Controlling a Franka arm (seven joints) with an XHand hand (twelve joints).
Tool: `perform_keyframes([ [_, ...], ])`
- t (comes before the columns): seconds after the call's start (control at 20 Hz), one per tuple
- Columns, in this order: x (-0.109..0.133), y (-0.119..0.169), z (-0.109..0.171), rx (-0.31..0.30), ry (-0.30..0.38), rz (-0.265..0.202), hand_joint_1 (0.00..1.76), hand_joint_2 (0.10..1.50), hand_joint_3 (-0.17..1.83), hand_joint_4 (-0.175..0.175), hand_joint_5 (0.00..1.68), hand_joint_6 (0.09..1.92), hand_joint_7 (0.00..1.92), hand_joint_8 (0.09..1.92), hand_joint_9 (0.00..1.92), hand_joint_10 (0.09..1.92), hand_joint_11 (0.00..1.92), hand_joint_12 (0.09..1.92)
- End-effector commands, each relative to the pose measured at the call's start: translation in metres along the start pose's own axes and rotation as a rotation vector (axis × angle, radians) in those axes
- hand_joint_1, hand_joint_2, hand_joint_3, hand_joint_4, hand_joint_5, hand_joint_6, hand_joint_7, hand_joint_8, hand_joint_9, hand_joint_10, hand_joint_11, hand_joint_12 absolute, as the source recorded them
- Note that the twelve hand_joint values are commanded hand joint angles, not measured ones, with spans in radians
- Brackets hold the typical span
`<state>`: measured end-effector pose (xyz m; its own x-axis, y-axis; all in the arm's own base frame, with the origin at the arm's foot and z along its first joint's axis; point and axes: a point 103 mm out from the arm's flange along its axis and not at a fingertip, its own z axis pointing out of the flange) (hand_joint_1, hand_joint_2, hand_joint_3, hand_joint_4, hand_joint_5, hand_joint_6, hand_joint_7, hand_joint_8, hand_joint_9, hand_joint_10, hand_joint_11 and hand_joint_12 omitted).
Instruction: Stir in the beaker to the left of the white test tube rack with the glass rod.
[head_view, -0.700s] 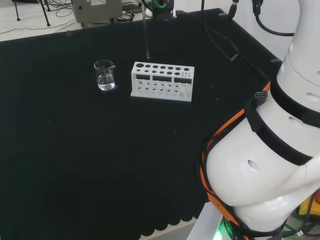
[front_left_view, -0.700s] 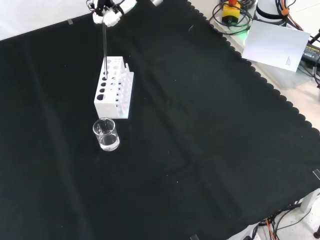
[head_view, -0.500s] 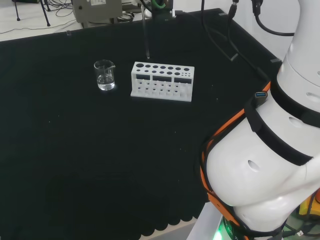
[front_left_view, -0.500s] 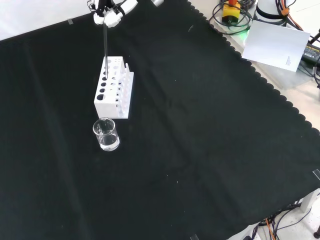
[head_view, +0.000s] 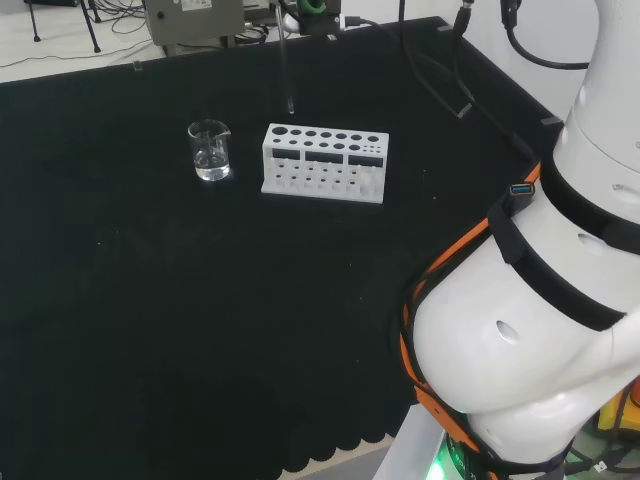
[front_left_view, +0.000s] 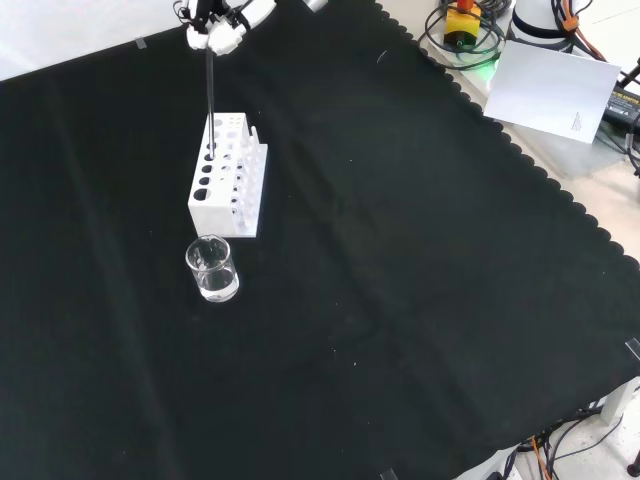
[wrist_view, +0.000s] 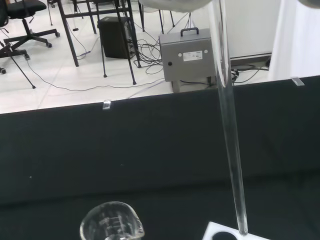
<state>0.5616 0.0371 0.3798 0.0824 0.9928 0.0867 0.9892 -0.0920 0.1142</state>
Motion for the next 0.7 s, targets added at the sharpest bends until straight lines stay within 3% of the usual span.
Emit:
perform_keyframes([
  [0.05, 0.019, 0.002, -0.004, -0.006, 0.0, -0.036, 1.32, 1.08, -0.17, -0.175, 1.39, 0.09, 1.24, 0.91, 1.76, 0.48, 1.79, 0.27],
  [0.7, 0.07, 0.032, 0.0, 0.01, 0.04, -0.154, 1.32, 1.08, -0.17, -0.175, 1.4, 0.09, 1.25, 0.9, 1.77, 0.47, 1.79, 0.27],
])
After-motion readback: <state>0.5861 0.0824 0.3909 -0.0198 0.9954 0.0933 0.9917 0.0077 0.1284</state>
